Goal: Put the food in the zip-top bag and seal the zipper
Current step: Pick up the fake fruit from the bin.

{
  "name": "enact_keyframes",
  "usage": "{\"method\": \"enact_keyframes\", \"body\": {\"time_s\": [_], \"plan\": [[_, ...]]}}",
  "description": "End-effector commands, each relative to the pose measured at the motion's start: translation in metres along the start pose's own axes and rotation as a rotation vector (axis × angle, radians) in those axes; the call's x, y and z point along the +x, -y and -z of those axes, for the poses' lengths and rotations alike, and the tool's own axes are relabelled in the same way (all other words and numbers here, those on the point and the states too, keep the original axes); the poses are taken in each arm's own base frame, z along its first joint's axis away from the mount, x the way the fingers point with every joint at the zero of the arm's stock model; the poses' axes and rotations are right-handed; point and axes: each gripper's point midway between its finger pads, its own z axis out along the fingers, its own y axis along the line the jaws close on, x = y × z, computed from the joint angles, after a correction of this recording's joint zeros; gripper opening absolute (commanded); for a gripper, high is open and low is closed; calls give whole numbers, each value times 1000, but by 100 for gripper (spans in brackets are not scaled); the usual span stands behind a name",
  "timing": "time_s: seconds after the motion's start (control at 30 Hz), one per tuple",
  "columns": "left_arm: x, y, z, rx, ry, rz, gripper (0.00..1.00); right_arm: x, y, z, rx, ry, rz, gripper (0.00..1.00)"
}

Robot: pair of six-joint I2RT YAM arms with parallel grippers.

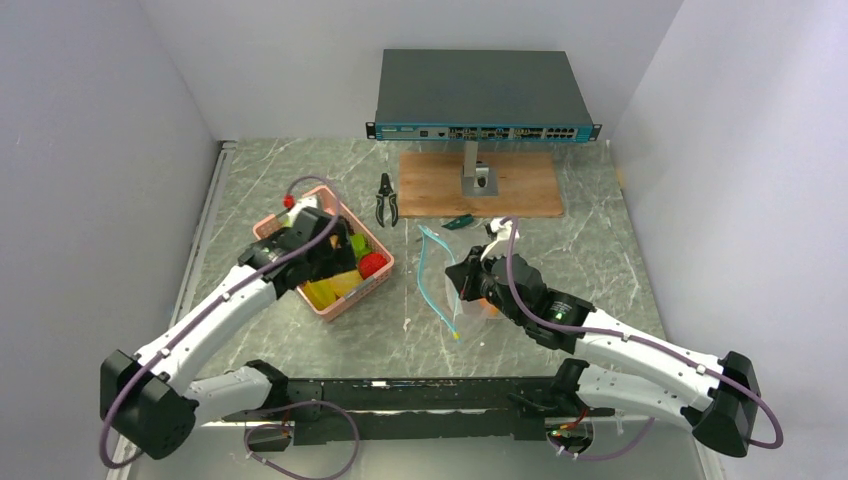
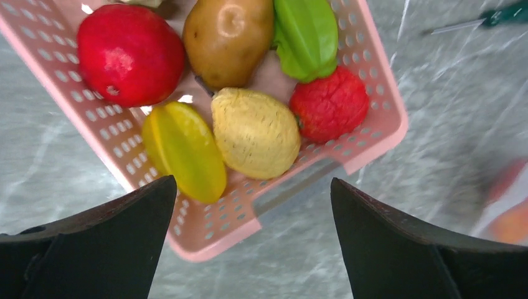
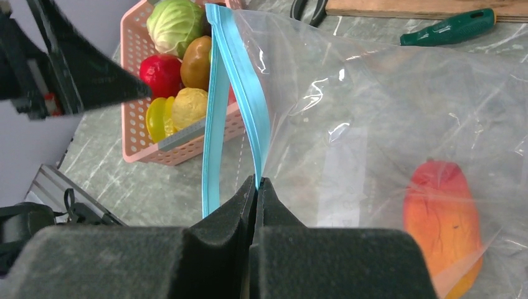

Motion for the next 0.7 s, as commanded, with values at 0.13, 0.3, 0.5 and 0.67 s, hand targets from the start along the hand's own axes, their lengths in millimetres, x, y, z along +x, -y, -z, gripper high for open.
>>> {"method": "enact_keyframes", "body": {"time_s": [0.13, 0.3, 0.5, 0.67], "plan": [[-13, 14, -31, 256, -84, 294, 98, -19, -6, 9, -10, 48, -3, 0], [2, 18, -50, 230, -204, 322, 96, -24, 2, 16, 13, 78, -7, 0], [17, 17, -71, 199, -247, 373, 92, -27, 9, 23, 28, 105, -33, 0], [22, 19, -81, 202, -259, 392, 85, -27, 6, 23, 2, 116, -30, 0]]}}
